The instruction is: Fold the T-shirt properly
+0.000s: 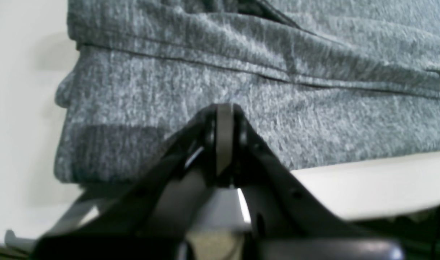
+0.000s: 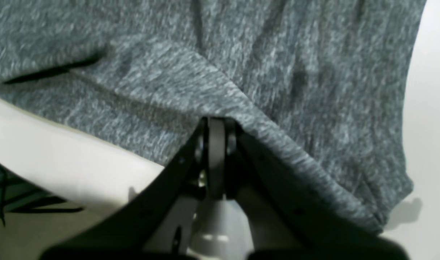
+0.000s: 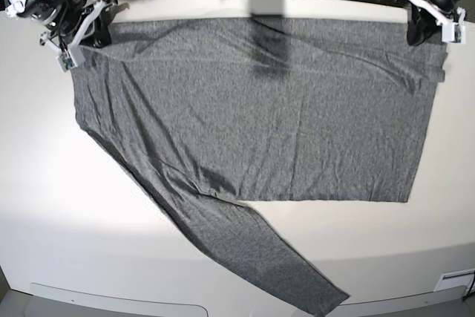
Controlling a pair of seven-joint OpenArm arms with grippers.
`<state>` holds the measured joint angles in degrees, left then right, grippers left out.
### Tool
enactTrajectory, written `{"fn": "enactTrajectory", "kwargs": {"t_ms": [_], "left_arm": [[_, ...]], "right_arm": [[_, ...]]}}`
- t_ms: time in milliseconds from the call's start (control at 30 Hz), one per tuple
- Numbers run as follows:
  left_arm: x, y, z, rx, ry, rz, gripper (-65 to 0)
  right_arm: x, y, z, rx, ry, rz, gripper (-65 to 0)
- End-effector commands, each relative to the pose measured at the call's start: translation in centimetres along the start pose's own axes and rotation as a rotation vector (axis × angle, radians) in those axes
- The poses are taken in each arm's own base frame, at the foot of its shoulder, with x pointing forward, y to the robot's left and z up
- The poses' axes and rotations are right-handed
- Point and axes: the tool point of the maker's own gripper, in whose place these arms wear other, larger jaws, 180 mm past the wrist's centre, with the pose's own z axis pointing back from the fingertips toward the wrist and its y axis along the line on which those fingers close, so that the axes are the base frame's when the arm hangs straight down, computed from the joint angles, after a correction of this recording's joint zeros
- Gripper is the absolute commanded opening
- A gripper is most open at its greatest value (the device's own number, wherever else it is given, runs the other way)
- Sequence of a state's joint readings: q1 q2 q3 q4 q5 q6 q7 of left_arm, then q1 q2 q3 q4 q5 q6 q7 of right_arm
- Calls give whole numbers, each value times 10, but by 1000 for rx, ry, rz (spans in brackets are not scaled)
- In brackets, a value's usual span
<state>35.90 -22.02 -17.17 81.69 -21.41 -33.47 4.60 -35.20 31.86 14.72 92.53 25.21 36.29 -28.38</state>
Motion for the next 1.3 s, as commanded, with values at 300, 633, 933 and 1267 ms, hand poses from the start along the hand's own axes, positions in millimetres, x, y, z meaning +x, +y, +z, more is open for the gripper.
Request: {"fn": "enactTrajectory", "kwargs": {"t_ms": [300, 633, 933, 1267], "left_arm": [[22, -2, 28, 18, 2, -108, -650], [104, 20, 35, 98, -195, -202, -650], [151, 28, 25, 125, -304, -231, -635], [209, 43, -13, 131, -303, -241, -460]], "right_arm": [[-15, -19, 16, -94, 33, -38, -650], [20, -9, 25, -92, -21, 43, -650], [71, -4, 50, -132, -129, 150, -650], [125, -13, 55, -152, -302, 162, -303]]}}
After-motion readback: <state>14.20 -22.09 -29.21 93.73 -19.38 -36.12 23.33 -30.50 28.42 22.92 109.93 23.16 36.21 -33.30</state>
